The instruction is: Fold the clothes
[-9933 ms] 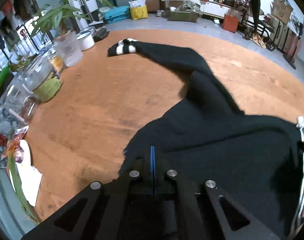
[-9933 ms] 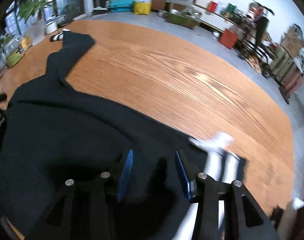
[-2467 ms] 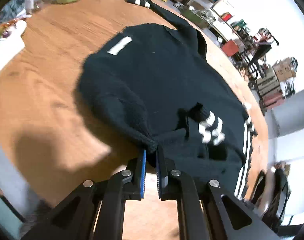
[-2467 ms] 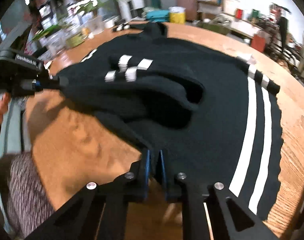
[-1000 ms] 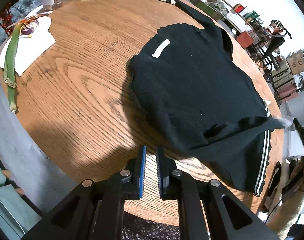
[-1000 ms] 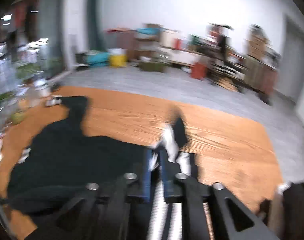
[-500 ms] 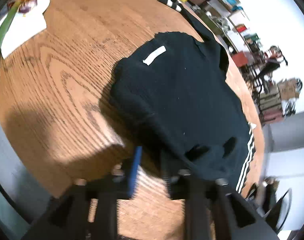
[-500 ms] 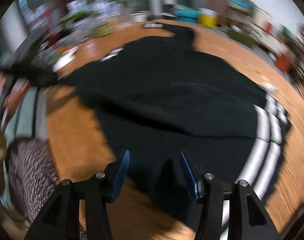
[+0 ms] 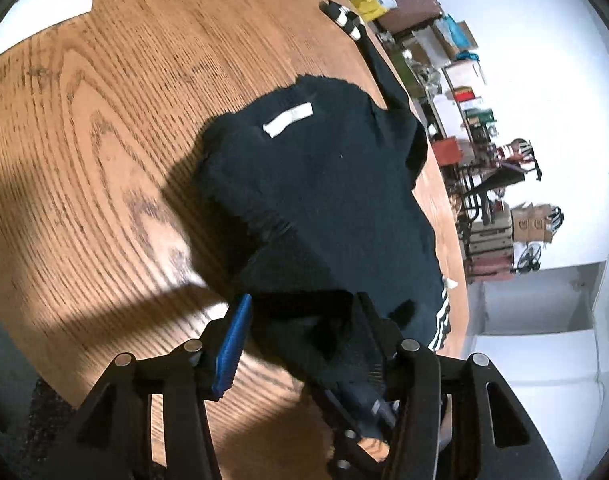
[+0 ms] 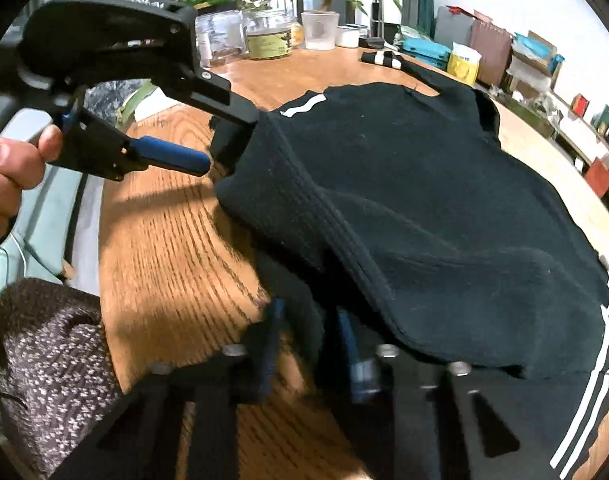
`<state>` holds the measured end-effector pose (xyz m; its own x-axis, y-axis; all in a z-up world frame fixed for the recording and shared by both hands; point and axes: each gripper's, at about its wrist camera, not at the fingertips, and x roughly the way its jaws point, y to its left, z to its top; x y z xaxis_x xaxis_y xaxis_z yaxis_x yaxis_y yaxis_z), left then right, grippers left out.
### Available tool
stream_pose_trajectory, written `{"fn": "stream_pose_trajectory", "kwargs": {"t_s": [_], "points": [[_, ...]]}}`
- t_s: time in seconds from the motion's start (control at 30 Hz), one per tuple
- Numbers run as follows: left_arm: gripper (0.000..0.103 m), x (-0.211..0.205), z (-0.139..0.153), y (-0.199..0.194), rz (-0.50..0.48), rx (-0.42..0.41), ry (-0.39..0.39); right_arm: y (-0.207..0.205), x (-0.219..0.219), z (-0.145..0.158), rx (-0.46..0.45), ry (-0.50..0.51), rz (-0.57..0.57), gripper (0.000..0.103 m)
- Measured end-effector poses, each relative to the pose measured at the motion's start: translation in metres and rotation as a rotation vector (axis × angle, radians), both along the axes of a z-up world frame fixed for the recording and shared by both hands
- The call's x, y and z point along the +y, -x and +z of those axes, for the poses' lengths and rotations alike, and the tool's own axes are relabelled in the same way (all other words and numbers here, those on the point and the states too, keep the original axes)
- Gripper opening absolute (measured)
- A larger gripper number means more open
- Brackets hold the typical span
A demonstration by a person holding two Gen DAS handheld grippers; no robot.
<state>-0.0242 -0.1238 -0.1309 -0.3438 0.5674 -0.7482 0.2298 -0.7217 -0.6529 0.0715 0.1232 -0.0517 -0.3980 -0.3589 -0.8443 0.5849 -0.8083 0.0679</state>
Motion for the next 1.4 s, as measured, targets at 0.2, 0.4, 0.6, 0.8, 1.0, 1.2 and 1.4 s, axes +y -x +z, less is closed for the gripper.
{"fn": "stream_pose_trajectory", "kwargs": {"t_s": [0.2, 0.4, 0.6, 0.8, 1.0, 1.2, 1.4], "points": [[0.016, 0.013, -0.010, 0.009, -0.047, -0.025, 0.097, -0.033, 0.012, 0.005, -0.038, 0.020, 0.059, 0.008], [0.003, 0.019, -0.005, 0.001, -0.094, 0.024, 0.244, -0.057, 0.027, 0.001, -0.087, 0.012, 0.075, 0.008], [0.002, -0.005, -0.008, -0.003, -0.066, -0.009, 0.256, -0.066, 0.050, 0.006, -0.136, 0.039, 0.080, 0.008], [0.002, -0.011, 0.002, -0.009, -0.066, -0.003, 0.317, -0.051, 0.095, 0.058, -0.017, 0.127, -0.038, 0.040], [0.006, -0.004, 0.015, -0.014, -0.111, -0.001, 0.364, -0.005, 0.136, 0.054, 0.092, -0.056, -0.183, 0.044], [0.046, 0.002, 0.039, -0.030, -0.141, 0.050, 0.459, 0.014, 0.189, 0.039, 0.079, -0.146, -0.246, 0.047], [0.046, 0.045, 0.030, -0.030, -0.301, 0.045, 0.559, 0.024, 0.237, 0.031, 0.021, -0.161, -0.337, 0.048]]}}
